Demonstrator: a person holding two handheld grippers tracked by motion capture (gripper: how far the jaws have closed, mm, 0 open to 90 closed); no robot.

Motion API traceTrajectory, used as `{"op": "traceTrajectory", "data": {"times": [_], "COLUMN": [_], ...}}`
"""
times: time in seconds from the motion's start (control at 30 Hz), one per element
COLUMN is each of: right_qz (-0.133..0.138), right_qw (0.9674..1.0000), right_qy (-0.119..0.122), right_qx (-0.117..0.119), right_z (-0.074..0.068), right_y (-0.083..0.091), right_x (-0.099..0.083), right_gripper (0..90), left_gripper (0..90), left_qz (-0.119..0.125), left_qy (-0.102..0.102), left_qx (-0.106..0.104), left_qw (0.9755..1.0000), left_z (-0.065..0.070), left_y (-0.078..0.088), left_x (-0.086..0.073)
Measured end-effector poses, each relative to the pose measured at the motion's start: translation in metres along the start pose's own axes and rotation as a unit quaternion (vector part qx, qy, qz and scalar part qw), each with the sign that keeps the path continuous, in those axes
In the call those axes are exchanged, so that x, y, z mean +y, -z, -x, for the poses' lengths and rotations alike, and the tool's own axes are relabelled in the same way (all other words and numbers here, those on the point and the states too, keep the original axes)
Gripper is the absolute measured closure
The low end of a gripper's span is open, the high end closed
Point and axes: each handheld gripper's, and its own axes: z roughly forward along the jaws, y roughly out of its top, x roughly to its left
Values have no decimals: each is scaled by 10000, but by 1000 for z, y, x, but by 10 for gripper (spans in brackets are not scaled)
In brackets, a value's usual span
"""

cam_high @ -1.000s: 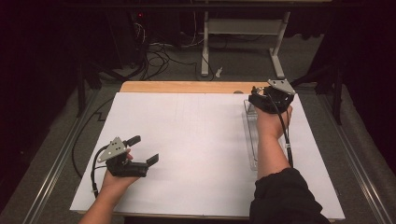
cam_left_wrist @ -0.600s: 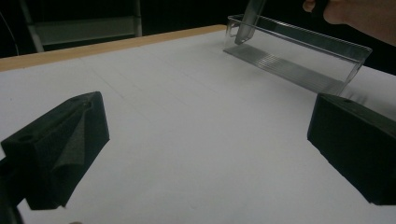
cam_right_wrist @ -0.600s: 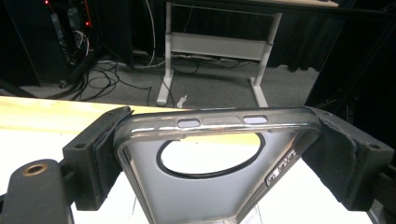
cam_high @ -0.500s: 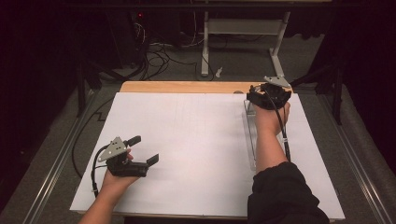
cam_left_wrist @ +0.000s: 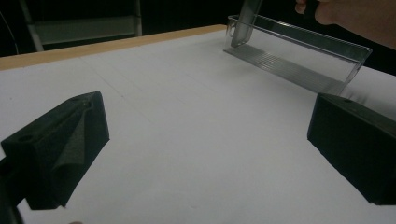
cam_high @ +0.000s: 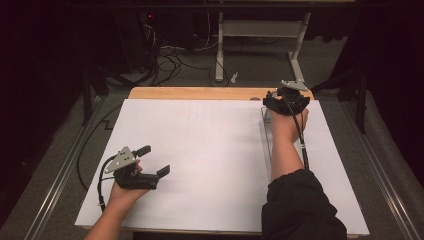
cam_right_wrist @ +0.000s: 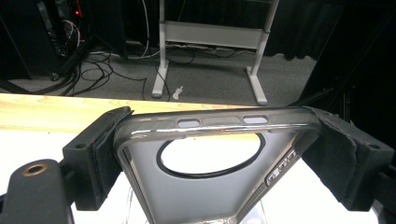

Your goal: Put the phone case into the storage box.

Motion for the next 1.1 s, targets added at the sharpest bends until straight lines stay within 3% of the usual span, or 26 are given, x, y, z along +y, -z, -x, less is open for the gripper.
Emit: {"op": "traceTrajectory", "data": {"times": [0.57, 1.1], "right_qz": [-58, 67], "right_qw": [10000, 10000], "right_qy": [7, -9], "right_qx": [-47, 10], "right_z": [-3, -1], "right_y": [-8, -13], "right_x": [0, -2], "right_gripper": [133, 126], "left_gripper": [2, 2], "left_qz": [4, -11], "left_qy": [19, 29], "left_qx": [-10, -12], "left_qw": [10000, 10000], "left_z": [0, 0], "left_y": [0, 0], "left_x": [0, -1]}}
